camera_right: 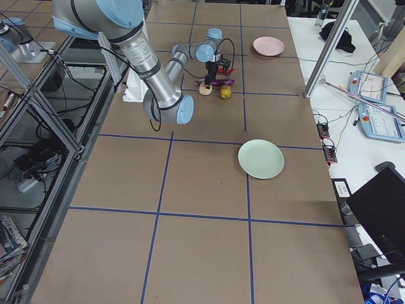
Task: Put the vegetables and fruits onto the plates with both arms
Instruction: 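Reach the right gripper down to the pink peach and grasp it, then carry the peach onto the green plate with right gripper while left arm reaches in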
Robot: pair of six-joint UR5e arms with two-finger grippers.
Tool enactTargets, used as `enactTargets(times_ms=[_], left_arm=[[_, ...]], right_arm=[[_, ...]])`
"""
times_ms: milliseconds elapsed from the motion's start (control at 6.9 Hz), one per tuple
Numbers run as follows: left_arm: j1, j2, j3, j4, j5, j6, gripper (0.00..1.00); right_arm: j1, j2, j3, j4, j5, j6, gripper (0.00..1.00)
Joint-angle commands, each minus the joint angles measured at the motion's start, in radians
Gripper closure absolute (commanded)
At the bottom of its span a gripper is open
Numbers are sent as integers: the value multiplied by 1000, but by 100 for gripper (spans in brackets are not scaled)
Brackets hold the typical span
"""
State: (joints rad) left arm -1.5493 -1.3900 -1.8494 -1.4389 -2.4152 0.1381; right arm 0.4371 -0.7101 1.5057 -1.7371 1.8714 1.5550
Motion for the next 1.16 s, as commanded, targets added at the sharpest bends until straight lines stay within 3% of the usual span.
enactTargets(times_ms=[0,290,434,579,724,869,1014], left_arm=[[0,2,-1,0,-1,0,0],[0,0,-1,0,-1,0,0],[0,0,-1,0,-1,0,0],[0,0,-1,0,-1,0,0],[0,-1,-2,0,-1,0,0],[0,-3,-4,0,-2,0,0],[6,-12,-7,0,-100,0,0]], right_arm=[[-21,-26,-1,13,-15,3,1],[-32,-51,-1,51,-12,2,1],[-34,-51,1,59,-11,4,6],[-32,-54,1,115,-9,57,72],[-11,-54,7,137,27,68,100],[55,-87,60,117,140,68,100],[108,-235,232,116,188,60,100]])
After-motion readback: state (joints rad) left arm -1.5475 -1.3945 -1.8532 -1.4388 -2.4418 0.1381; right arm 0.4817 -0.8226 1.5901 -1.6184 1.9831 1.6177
